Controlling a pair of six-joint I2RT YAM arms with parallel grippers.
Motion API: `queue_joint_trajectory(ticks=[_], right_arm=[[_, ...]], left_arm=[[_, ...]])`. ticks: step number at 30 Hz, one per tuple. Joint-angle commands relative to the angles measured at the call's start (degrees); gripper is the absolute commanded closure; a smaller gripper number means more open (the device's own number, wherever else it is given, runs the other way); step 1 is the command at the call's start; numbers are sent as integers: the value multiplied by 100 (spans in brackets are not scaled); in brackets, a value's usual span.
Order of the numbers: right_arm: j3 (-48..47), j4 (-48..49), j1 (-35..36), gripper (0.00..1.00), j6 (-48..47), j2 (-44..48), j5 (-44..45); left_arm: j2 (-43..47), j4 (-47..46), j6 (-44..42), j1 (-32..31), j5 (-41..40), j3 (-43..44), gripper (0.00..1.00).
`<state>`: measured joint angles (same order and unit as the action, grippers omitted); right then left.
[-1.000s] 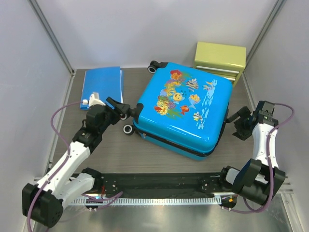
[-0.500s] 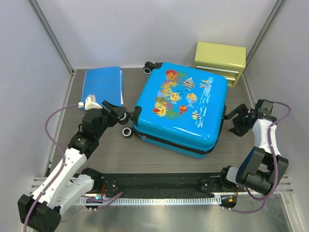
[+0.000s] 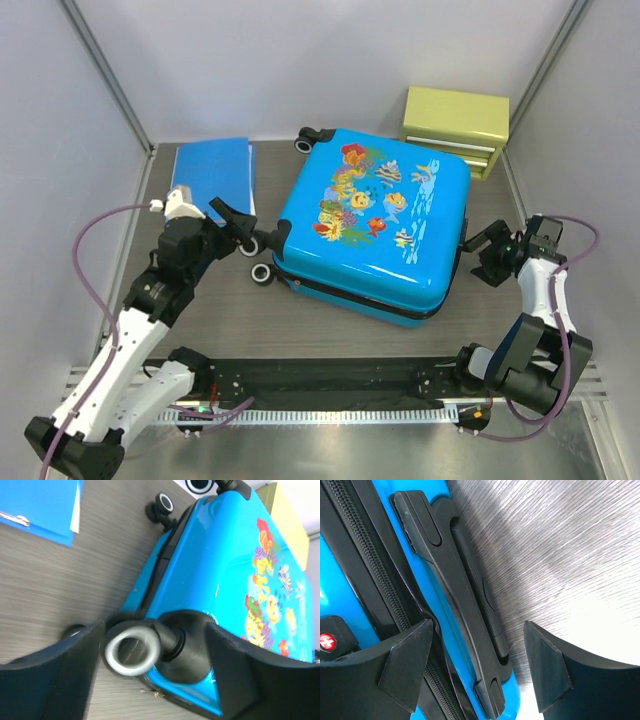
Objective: Pack the luggage
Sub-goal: Zip the luggage at the center of the board.
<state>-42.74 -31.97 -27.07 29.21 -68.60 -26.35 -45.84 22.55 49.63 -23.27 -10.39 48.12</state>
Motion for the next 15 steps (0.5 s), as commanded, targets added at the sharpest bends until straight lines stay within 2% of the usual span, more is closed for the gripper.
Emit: queue_joint_trajectory(ticks=[1,6,11,15], right_arm=[[389,-943,185,21,-434,-5,-178],[433,-934,185,21,-434,-66,-152],[433,-978,185,21,-381,83,-116],[206,-1197,150,21,-337,259,-116]], left_arm=[[654,584,-489,-29,-586,128,7],[928,927,-586,-37,-228,-83,5],[1191,778,-454,-37,221,-793,16],[1420,699,-383,-29,441,-1155,17]])
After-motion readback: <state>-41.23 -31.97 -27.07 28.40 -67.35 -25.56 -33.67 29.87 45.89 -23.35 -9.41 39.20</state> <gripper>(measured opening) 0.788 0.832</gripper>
